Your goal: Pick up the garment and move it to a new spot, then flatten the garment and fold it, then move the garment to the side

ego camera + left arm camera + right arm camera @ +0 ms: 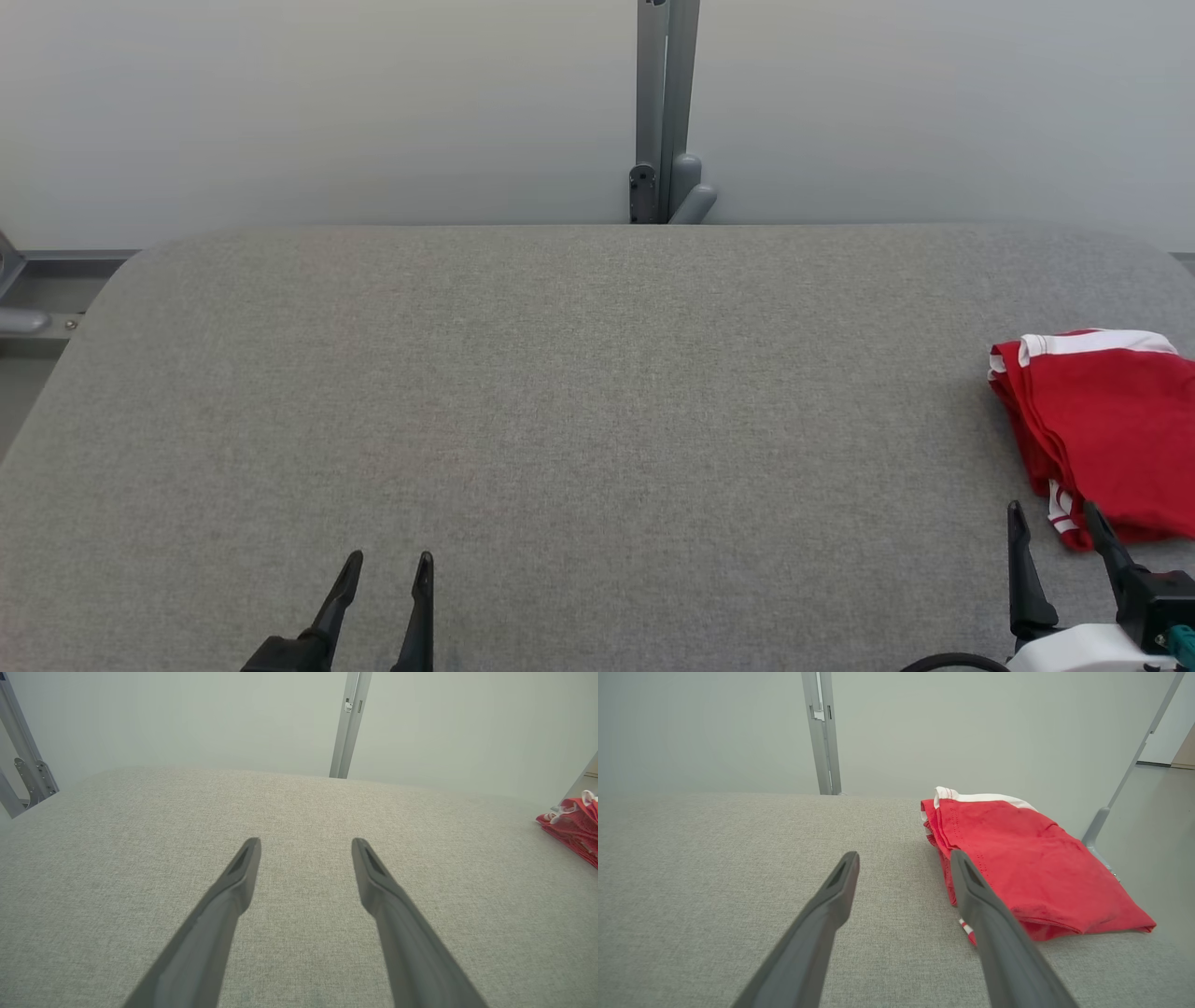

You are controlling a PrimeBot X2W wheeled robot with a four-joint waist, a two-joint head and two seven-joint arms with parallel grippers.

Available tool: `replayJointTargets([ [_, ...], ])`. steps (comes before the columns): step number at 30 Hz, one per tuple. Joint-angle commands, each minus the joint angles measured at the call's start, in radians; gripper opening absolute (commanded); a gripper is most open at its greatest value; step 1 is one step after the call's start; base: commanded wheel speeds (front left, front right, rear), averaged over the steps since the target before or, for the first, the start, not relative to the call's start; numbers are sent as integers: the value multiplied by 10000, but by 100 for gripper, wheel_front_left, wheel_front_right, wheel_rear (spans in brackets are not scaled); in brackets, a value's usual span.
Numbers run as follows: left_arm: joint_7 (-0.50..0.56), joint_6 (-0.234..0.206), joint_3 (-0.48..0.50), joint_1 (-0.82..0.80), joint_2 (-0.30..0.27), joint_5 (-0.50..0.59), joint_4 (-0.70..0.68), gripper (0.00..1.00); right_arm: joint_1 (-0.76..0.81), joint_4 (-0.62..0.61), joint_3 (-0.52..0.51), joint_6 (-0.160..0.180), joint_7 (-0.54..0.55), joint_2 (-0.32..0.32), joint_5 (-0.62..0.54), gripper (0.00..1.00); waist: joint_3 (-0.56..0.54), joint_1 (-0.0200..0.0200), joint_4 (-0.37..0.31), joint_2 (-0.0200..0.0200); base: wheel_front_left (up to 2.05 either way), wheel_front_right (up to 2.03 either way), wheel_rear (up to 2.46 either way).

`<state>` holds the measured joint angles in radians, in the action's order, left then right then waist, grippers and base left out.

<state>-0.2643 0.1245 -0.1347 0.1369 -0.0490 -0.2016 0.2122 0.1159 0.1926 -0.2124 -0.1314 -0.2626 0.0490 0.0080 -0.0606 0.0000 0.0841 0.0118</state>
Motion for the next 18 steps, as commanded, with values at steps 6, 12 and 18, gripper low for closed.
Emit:
replayJointTargets([
  [6, 7, 62, -17, -115, -29, -25, 3, 100, -14, 33, -11, 17, -26, 34, 35, 100, 13, 0, 83, -118, 0, 0, 0],
  [12, 7, 46, -9, -47, -29, -38, 9, 100, 20, 130, -33, 16, -26, 33, 19, 100, -14, 0, 78, -118, 0, 0, 0],
  [18, 7, 51, -64, -117, -29, 71, 28, 100, 60, 95, 261, 16, -28, 27, -302, 100, -18, 0, 106, -118, 0, 0, 0],
])
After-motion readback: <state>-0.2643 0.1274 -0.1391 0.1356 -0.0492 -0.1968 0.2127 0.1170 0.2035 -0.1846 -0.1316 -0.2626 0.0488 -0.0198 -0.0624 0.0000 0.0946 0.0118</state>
